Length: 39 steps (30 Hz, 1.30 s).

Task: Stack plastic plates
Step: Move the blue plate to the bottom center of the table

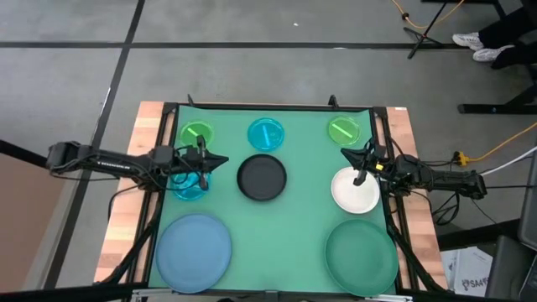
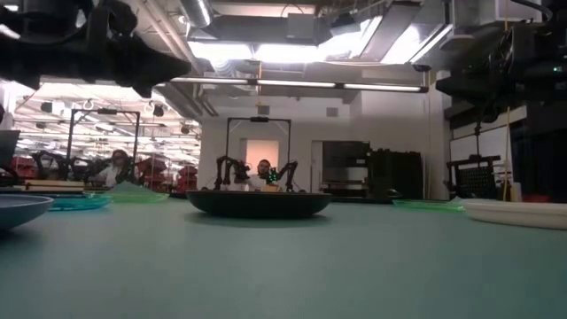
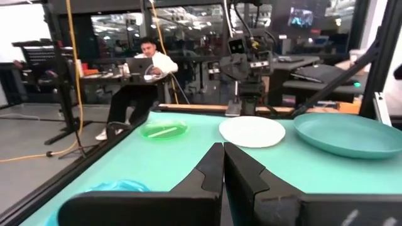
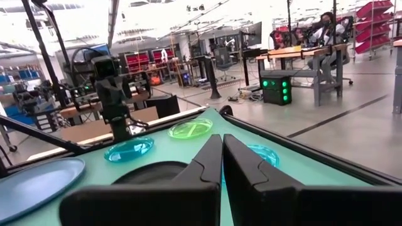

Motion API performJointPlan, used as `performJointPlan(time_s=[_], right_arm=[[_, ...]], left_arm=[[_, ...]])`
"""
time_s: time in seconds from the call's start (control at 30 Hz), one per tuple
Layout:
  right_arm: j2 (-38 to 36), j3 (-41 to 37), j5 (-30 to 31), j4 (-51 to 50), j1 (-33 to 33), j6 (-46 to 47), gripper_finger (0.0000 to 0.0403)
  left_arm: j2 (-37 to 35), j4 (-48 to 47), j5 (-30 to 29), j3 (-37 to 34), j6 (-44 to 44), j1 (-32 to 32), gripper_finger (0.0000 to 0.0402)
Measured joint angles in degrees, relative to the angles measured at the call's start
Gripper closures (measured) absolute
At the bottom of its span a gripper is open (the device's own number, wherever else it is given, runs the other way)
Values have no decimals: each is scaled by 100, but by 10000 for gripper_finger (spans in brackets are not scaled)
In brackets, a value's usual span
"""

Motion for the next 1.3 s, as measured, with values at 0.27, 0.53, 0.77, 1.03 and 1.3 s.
performJointPlan(time_s=[0.27, 0.53, 0.77, 1.03, 1.3], right_arm=[[0, 0, -2, -123, 0, -11, 393], [0, 2, -7, -304, 0, -15, 393], [0, 5, -23, -321, 0, -15, 393], [0, 9, -161, -343, 0, -15, 393], [0, 9, -161, -348, 0, -17, 393]], left_arm=[[1088, -4, -1, 731, 107, -197, 396], [2054, -10, -2, 1276, 79, -395, 396], [2943, -305, 208, 1917, 250, -631, 396], [3551, -268, 177, 2581, 354, -715, 392], [3559, -2260, 173, 3093, -284, -681, 309]])
